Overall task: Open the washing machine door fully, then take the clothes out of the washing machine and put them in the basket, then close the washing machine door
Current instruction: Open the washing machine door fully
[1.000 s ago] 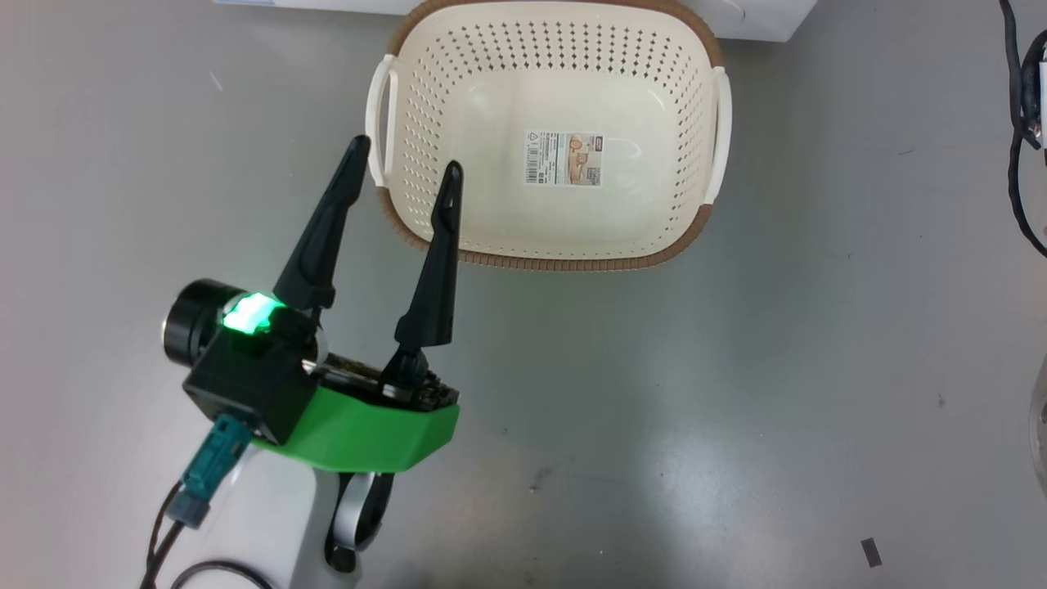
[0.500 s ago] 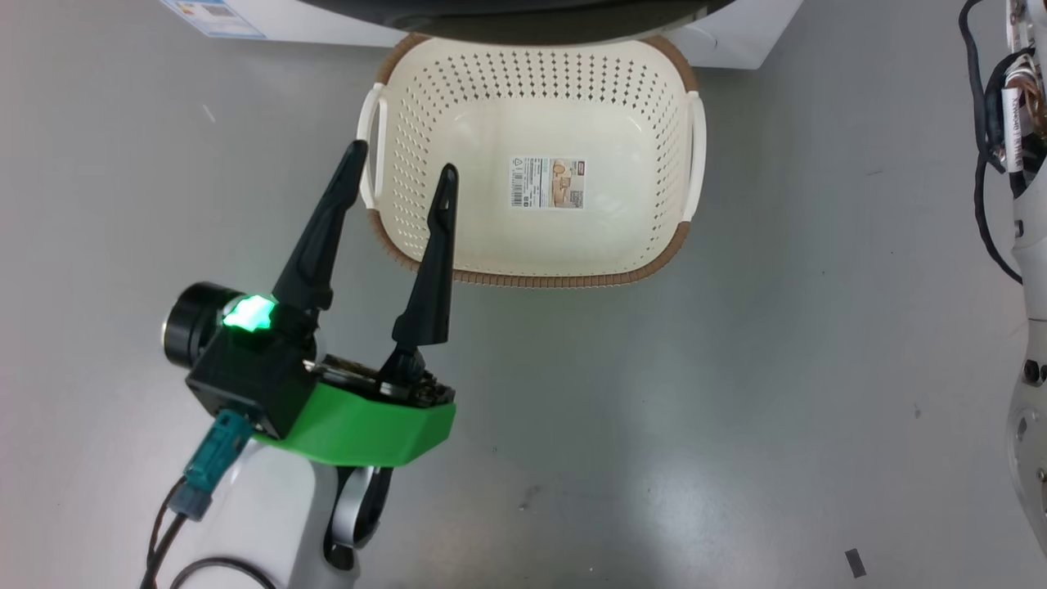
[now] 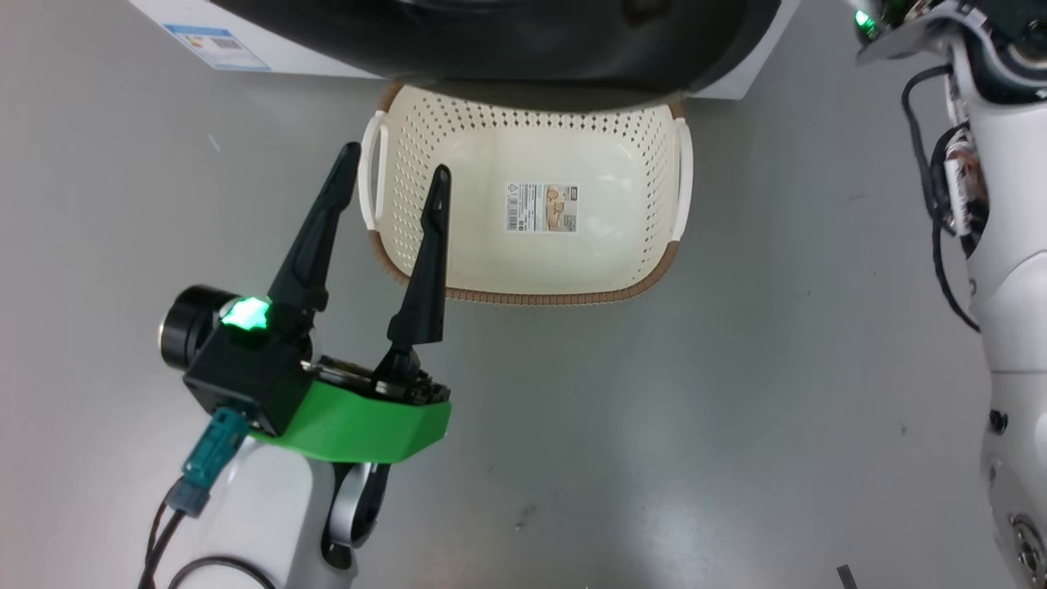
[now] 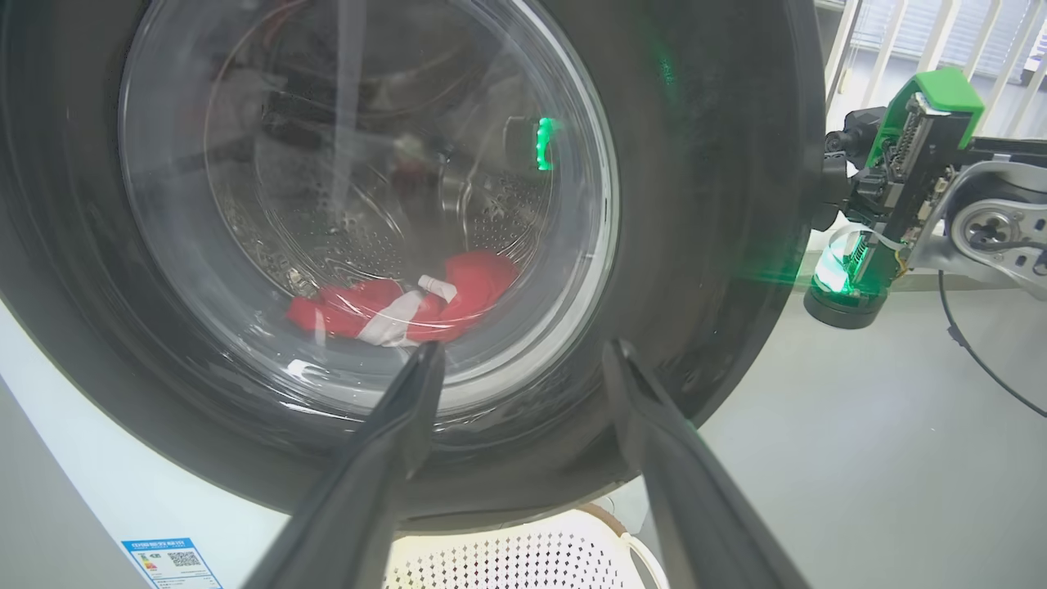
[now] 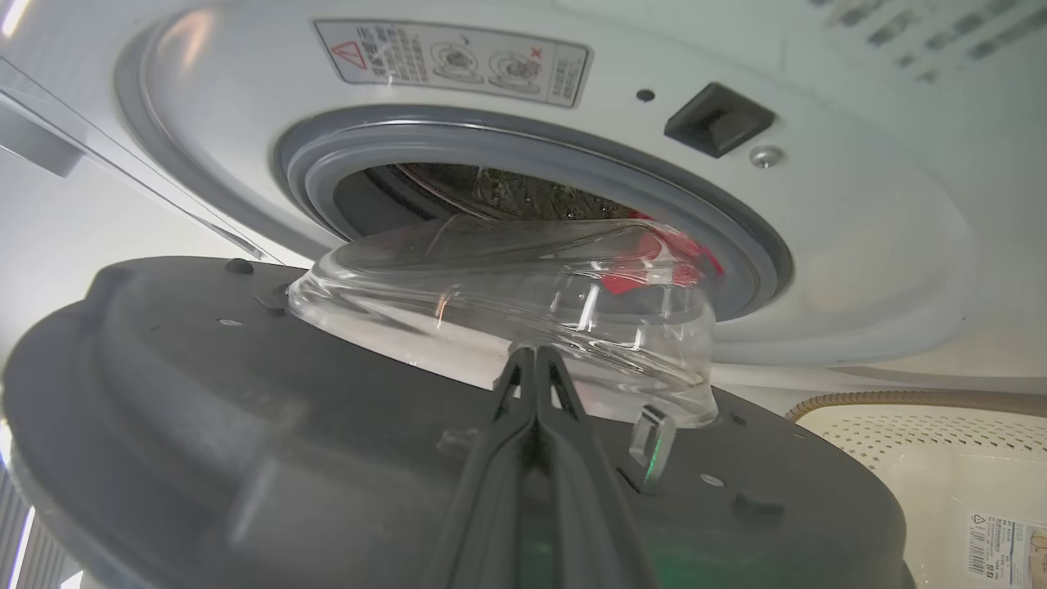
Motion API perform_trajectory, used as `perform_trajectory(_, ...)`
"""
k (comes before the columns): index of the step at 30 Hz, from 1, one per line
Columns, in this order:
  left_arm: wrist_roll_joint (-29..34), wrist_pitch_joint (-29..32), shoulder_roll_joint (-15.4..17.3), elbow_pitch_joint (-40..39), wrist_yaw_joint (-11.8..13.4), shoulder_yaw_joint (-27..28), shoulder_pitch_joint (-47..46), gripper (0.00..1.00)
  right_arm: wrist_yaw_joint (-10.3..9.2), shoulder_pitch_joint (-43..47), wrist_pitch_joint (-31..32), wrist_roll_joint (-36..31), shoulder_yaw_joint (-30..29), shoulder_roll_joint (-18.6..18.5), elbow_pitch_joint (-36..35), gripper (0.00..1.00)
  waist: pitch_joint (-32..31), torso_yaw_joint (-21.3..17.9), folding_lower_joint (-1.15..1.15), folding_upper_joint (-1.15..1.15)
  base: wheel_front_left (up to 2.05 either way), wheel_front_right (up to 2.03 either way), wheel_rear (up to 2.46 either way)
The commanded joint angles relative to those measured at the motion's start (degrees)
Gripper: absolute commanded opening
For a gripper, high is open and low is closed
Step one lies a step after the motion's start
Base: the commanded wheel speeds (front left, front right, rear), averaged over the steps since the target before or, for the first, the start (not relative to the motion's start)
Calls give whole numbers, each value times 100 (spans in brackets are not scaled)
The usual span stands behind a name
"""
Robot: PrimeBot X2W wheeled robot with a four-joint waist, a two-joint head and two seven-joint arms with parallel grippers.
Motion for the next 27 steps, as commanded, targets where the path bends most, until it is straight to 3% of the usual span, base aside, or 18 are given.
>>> perform_trajectory(1, -52, -27, 103, -109, 32, 161, 115, 100, 44, 184, 65, -8, 129, 227, -239, 0, -100, -5, 0, 0, 0, 0, 0)
perform_trajectory(27, -116, -27, 110, 45, 112, 251, 250, 100, 44, 887, 32, 171, 285, 268, -450, 0, -515, -83, 0, 0, 0, 0, 0)
